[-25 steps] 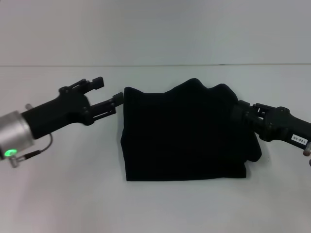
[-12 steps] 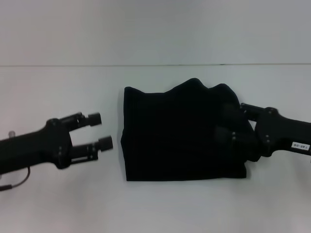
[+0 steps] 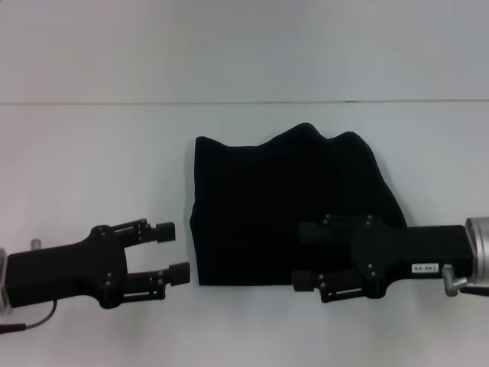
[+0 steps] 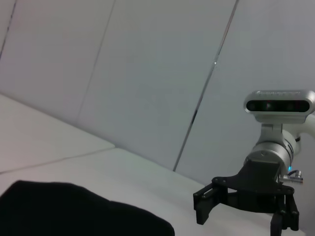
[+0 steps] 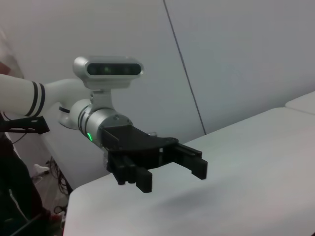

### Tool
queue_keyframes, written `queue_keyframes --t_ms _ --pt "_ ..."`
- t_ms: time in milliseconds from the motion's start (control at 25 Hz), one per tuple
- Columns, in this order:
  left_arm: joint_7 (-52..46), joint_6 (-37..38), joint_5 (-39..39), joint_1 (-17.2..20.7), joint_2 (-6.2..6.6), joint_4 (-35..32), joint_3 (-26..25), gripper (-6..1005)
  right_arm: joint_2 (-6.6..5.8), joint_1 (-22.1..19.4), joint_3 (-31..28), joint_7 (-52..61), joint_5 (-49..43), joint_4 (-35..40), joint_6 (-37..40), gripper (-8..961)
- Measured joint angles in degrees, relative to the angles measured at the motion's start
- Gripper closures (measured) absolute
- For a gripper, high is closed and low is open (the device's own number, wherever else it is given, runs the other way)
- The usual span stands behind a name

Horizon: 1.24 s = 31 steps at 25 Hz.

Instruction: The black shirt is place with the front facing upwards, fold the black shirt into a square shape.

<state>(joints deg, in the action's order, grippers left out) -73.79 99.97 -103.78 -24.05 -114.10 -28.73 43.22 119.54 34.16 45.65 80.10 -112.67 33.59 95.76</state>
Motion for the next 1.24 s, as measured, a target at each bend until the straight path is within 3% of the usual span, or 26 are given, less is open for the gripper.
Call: queue_keyframes --t_ms 640,1240 --pt "0.4 -4.9 -4.7 -0.6 -1.41 -0.3 0.5 180 0.16 -1.9 -0.7 -2.1 0.9 -3.1 0.7 21" --pt "0.5 -5.8 -4.9 -2.2 -1.58 -0.3 0.5 183 0.08 -1.9 -1.0 -2.1 0.9 -3.2 -0.8 19"
